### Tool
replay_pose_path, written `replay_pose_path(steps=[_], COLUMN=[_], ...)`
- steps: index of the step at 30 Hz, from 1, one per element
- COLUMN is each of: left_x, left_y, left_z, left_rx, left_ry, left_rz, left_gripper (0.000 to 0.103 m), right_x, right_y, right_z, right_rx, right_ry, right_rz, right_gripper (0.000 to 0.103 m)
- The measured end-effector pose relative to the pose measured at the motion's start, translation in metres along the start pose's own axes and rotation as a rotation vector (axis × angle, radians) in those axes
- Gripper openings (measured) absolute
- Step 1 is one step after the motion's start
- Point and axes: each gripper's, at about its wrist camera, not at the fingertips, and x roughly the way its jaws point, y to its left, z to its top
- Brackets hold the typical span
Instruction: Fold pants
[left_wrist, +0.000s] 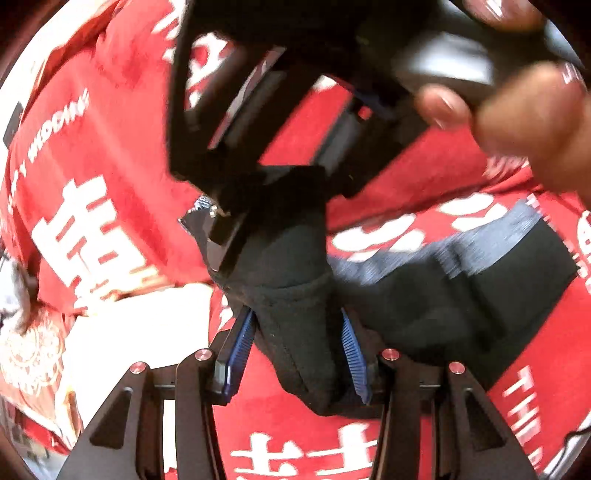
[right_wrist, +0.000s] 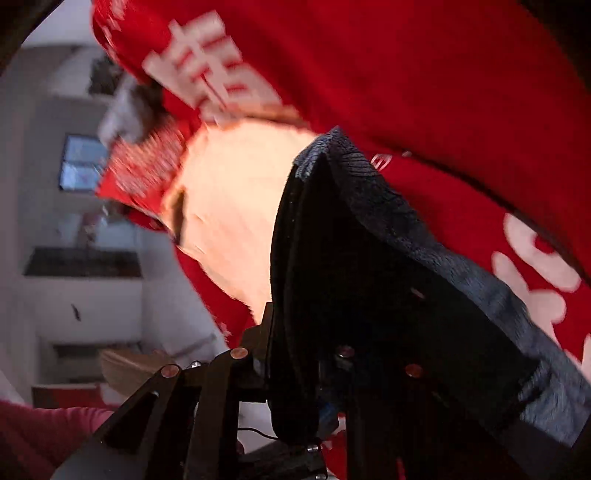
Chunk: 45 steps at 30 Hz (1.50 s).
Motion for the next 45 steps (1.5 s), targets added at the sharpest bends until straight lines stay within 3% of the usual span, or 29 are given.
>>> replay_pose_path(steps=[4,12,18,23,26,31,33,35,36,39,45], left_x=[-0.023,-0.04,-0.019,0.008,0.016,0.014,0.009,0.003,-0.001,-0.005,0.017], left_y=[-0.05,-0.175,-0.256,-0.305,-0.315,-0.316,-0.311,-0.299,-0.29,-0.27,-0.221], left_z=[0.033,0.072,0.065,0.043,0.033,0.024,0.025,0.027,0.029,0.033,0.032], left_rx=[0.053,0.206,0.311,0.391,0.416,0.469,0.465,0.433,0.417,0.382,0.246], left_ry=[-0.064,-0.097,-0.05,0.027,0.058,0.072,0.076,0.083,0.082,0.1,0.219], left_rz=[-0.062,-0.197,-0.242,-0.27,-0.268,-0.266,-0.289,-0.301,-0.301,-0.295,-0.257], left_gripper=[0.048,0.048,0.048,0.048,0.048,0.049,0.055,0.071,0.073,0.074,0.074], right_x=[-0.073,-0.179,-0.196,-0.175,-0.163,-0.156,-0.159,-0.162,-0.163,-0.165,-0.17], right_y=[-0.035,-0.132,-0.222,-0.279,-0.298,-0.306,-0.302,-0.295,-0.291,-0.28,-0.271], right_z=[-0.04,-0.14,-0.208,-0.242,-0.255,-0.264,-0.262,-0.258,-0.257,-0.254,-0.269], right_rx=[0.082,0.238,0.406,0.511,0.55,0.557,0.551,0.539,0.535,0.534,0.582], right_ry=[-0.143,-0.323,-0.388,-0.389,-0.385,-0.363,-0.362,-0.352,-0.344,-0.335,-0.335], right_rz=[0.067,0.079,0.109,0.123,0.138,0.092,0.064,0.013,-0.014,-0.079,-0.197], right_gripper=[0.017,0.017,0.017,0.017,0.017,0.018,0.022,0.023,0.023,0.023,0.027])
